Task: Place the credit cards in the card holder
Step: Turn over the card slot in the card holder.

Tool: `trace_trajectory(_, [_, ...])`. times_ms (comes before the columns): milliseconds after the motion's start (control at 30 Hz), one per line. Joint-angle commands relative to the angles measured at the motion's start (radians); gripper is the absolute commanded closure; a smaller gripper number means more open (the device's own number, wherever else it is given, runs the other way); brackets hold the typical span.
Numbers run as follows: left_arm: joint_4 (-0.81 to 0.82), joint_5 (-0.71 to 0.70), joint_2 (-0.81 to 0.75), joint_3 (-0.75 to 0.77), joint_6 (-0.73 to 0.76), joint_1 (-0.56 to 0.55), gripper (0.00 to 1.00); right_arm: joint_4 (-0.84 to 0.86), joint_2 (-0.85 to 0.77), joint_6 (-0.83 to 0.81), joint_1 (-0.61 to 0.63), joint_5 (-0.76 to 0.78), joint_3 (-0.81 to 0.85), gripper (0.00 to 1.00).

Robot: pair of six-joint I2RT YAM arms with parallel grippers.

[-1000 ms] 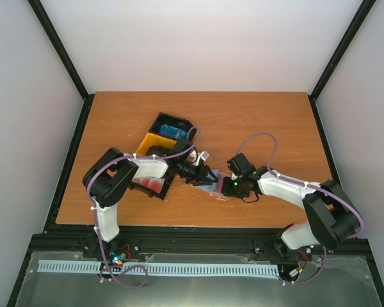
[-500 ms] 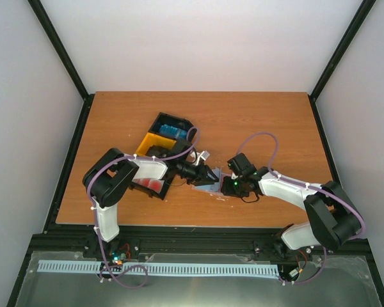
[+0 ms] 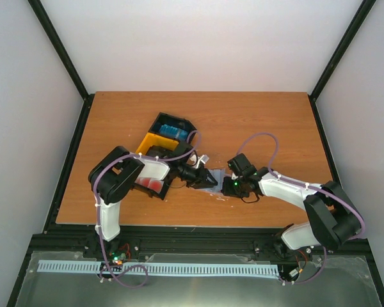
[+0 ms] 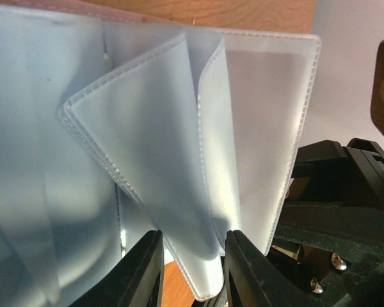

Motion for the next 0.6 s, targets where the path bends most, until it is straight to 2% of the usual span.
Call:
trace_trajectory(0, [-0.030,-0.017,0.015,0.042,0.004,-0.008,0.70,0.007,-0.005,0.001,0.006,0.020,-0.010,0.70])
trace_trajectory(167, [-0.088,-0.044,0.027,0.070,0.021,-0.011,0.70,-0.028,-0.032,0.002,0.007,0.058,0.001,0.70])
trace_trajectory(400, [-0.130,-0.067,0.036,0.091,0.034,-0.015,0.71,-0.152,-0.157,0.018,0.006,0.234,0.033,0.70])
trace_trajectory(567, [-0.161,-0.086,0.030,0.100,0.049,-0.015,0.71,-0.104,-0.184,-0.046,0.007,0.154,0.050,0.70])
